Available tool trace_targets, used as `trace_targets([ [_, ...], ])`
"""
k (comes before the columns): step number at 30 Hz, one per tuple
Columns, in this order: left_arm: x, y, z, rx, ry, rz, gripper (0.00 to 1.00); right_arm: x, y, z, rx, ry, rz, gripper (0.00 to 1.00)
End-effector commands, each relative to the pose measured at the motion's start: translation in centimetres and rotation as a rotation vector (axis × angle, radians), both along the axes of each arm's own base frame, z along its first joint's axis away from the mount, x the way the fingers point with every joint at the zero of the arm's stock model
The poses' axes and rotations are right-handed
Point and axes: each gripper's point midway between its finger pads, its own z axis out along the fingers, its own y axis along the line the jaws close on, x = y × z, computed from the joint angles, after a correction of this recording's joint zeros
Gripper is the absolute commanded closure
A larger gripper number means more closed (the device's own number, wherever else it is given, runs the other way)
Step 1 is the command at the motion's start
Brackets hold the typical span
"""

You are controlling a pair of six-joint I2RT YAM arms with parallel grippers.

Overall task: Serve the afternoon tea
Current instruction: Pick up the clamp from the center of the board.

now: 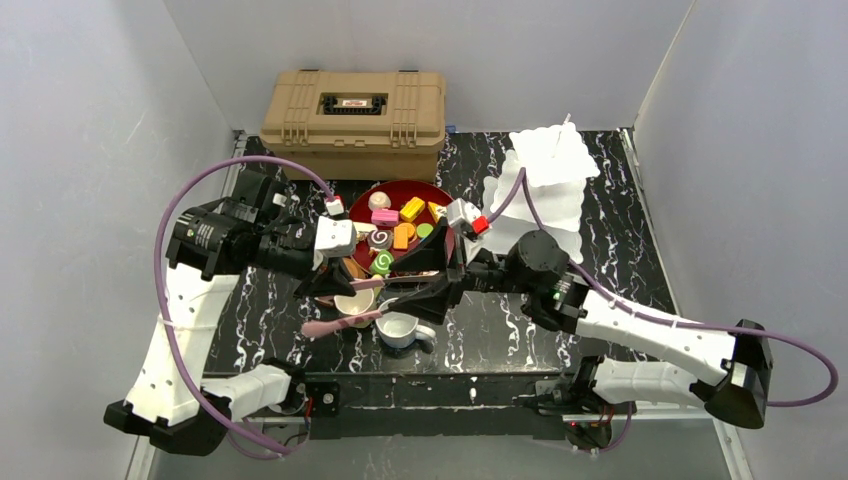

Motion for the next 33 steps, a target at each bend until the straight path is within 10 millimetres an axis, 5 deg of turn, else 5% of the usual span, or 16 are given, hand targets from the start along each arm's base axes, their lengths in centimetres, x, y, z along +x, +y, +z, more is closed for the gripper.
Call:
trace_targets([
  [1,-4.2,1.0,0.3,0.019,0.166,-0.013,1.00,0.5,-0.2,0.6,-0.099,-0.119,-0.022,0.14],
  [17,-4.3,1.6,-0.5,0.053,0.141,-0.004,1.00,-0.8,-0.7,-1.3,-0.424,-0.218,0.140,0.16],
  [30,-4.1,1.9,-0.7,0.075,0.137,0.009,1.00,-0.9,0.2,0.0,-0.274,-0.155,0.111,0.51],
  [33,-4.0,1.9,-0.9,0.084,0.142,0.012,0.99,-0.9,0.1,-0.2,-0.253,-0.124,0.097,0.52],
])
